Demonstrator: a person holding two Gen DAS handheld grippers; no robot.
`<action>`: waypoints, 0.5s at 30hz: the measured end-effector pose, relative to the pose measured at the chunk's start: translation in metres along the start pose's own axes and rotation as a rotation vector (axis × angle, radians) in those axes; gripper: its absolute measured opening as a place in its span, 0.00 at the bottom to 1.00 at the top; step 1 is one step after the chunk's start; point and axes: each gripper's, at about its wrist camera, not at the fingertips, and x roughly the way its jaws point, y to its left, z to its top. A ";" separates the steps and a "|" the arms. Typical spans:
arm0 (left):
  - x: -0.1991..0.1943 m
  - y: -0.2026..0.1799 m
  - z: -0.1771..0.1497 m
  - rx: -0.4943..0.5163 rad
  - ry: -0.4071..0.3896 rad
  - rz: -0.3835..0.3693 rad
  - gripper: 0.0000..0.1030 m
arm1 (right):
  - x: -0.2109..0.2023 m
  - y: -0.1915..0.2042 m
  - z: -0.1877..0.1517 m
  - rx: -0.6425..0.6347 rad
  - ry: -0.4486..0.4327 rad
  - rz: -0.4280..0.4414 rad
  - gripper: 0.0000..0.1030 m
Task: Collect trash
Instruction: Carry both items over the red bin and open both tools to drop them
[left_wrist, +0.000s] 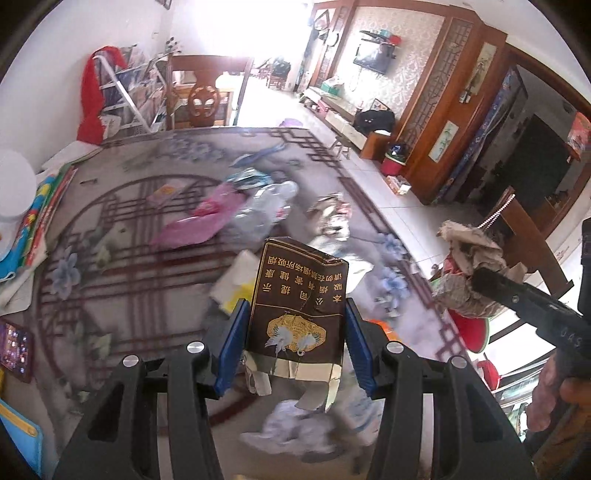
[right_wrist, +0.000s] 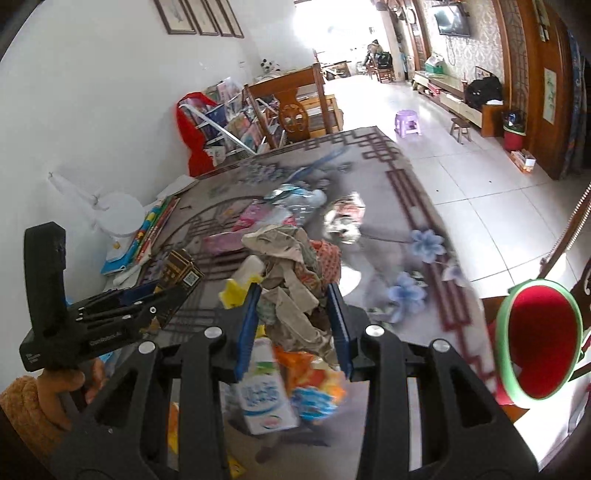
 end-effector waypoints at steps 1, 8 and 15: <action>0.002 -0.007 0.001 0.003 -0.003 -0.005 0.46 | -0.002 -0.006 0.000 0.004 -0.001 -0.002 0.35; 0.016 -0.079 0.011 0.045 -0.020 -0.056 0.46 | -0.022 -0.061 -0.001 0.042 -0.010 -0.028 0.35; 0.038 -0.144 0.017 0.116 -0.004 -0.109 0.46 | -0.044 -0.124 -0.009 0.120 -0.024 -0.086 0.35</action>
